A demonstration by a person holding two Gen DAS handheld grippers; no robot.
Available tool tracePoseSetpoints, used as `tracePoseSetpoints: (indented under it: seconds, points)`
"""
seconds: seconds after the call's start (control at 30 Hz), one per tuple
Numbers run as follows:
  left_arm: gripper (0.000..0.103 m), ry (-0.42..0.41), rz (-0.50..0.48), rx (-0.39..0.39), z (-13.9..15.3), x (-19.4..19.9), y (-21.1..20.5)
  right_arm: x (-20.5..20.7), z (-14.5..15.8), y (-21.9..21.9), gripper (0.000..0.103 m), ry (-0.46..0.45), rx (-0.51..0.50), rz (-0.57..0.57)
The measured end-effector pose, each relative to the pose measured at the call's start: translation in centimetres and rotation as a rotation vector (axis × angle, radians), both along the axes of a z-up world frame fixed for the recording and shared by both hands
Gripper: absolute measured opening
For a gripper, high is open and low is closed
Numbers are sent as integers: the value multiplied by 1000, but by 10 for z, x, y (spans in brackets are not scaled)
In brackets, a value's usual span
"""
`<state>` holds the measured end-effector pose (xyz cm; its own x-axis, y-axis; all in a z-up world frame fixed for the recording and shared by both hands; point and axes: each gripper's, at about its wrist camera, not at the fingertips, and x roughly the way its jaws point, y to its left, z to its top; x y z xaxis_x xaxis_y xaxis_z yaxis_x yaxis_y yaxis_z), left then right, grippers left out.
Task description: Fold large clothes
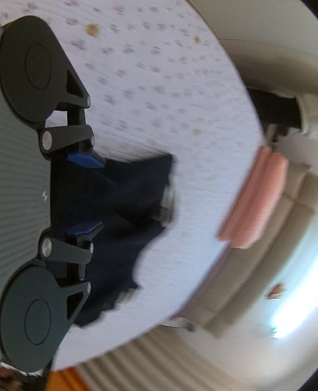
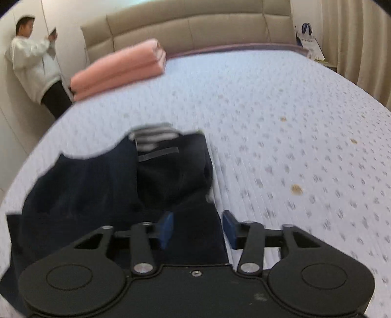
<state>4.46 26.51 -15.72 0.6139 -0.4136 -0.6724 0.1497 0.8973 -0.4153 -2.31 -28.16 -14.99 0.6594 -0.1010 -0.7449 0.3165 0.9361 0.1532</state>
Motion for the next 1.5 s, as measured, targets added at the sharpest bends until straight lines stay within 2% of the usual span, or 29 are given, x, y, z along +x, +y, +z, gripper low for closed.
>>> tracePoseSetpoints:
  seconds: [0.1,0.17,0.27,0.37,0.57,0.63,0.73,0.77,0.8,0.83,0.87,0.9,0.97,1.03,1.1,1.17,1.27,1.4,1.5]
  points:
    - [51,43,-43,54,-16,-6,6,-15,-10,1,75,63,-18,11]
    - [51,43,-71,65,-22,-11,9,-28,-14,5,75,84,-29,33]
    - [55,30,-110,94,-23,-3,2,-21,-12,9,75,76,-65,67]
    - [62,18,-136,116,-25,9,-11,1,-15,6,75,50,-59,82]
    - [70,27,-176,165,-33,34,-33,43,-40,-11,76,68,19,95]
    - [76,35,-171,159,-37,41,-35,49,-45,-16,77,79,42,95]
    - [75,73,-158,144,-46,50,-42,53,-54,-23,77,95,103,115]
    - [68,68,-157,149,-47,50,-45,54,-56,-23,75,103,119,132]
    - [48,52,-158,168,-46,49,-48,53,-56,-22,58,105,130,148]
    - [38,36,-150,212,-45,48,-53,52,-54,-20,49,99,125,163]
    - [24,18,-136,257,-43,45,-56,50,-52,-15,33,95,91,168]
    - [14,-3,-124,278,-39,41,-58,47,-49,-10,22,84,54,179]
    - [11,-52,-113,325,-29,29,-64,36,-39,5,12,58,-17,215]
    - [5,-97,-126,390,-19,15,-71,26,-31,20,11,35,-105,248]
    - [5,-135,-139,407,-8,0,-77,16,-21,33,9,4,-158,284]
    - [5,-154,-142,375,4,-12,-78,6,-10,42,8,-27,-191,311]
    - [5,-169,-92,322,22,-16,-73,-4,12,46,6,-82,-243,315]
    - [5,-203,-16,216,46,-2,-60,-2,46,35,6,-168,-270,275]
    - [5,-257,20,168,67,11,-57,7,72,31,6,-247,-294,257]
